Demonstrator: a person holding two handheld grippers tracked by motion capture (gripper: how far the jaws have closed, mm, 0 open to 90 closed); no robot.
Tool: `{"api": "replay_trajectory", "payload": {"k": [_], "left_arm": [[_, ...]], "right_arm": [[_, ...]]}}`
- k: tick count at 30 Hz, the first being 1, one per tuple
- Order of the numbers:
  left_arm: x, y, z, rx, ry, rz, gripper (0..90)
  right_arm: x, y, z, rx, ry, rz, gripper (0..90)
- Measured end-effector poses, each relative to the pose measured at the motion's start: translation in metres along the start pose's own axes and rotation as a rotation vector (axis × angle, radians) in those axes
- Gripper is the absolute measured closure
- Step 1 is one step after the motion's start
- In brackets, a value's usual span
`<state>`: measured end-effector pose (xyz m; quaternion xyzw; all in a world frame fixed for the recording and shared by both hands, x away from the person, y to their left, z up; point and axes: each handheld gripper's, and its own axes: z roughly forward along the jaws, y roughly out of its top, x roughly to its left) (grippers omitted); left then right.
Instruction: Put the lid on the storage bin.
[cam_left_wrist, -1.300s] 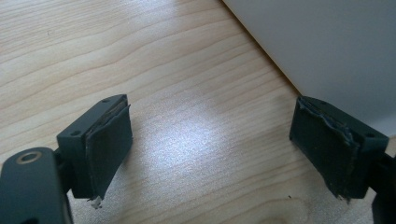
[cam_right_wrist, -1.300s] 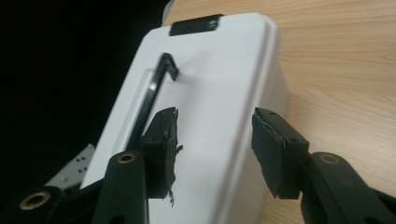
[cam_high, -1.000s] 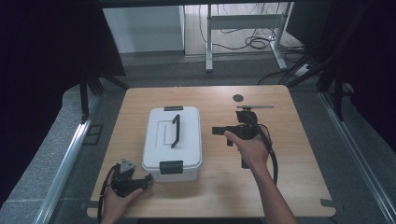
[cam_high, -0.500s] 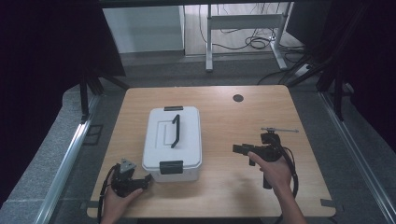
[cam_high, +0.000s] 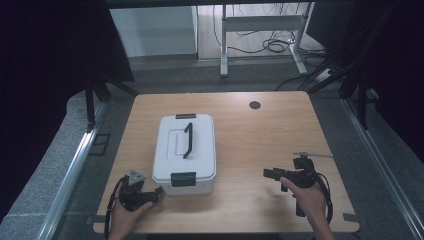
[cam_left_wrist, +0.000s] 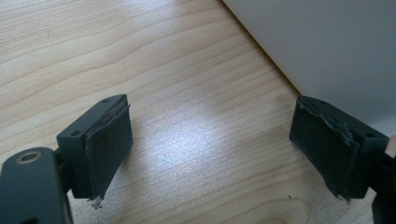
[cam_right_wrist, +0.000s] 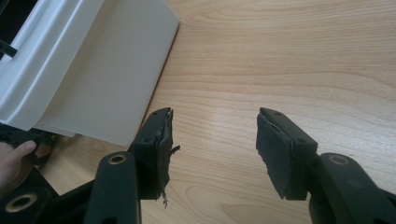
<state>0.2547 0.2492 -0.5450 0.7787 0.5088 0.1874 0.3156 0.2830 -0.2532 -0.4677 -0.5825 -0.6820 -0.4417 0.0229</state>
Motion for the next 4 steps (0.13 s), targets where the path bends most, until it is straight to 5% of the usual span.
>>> {"api": "replay_trajectory", "payload": {"k": [4], "left_arm": [[0.0000,0.0000,0.0000,0.000,0.000,0.000,13.0]], "right_arm": [[-0.0016,-0.0019,0.0016,-0.001,0.010,0.003,46.3]]}}
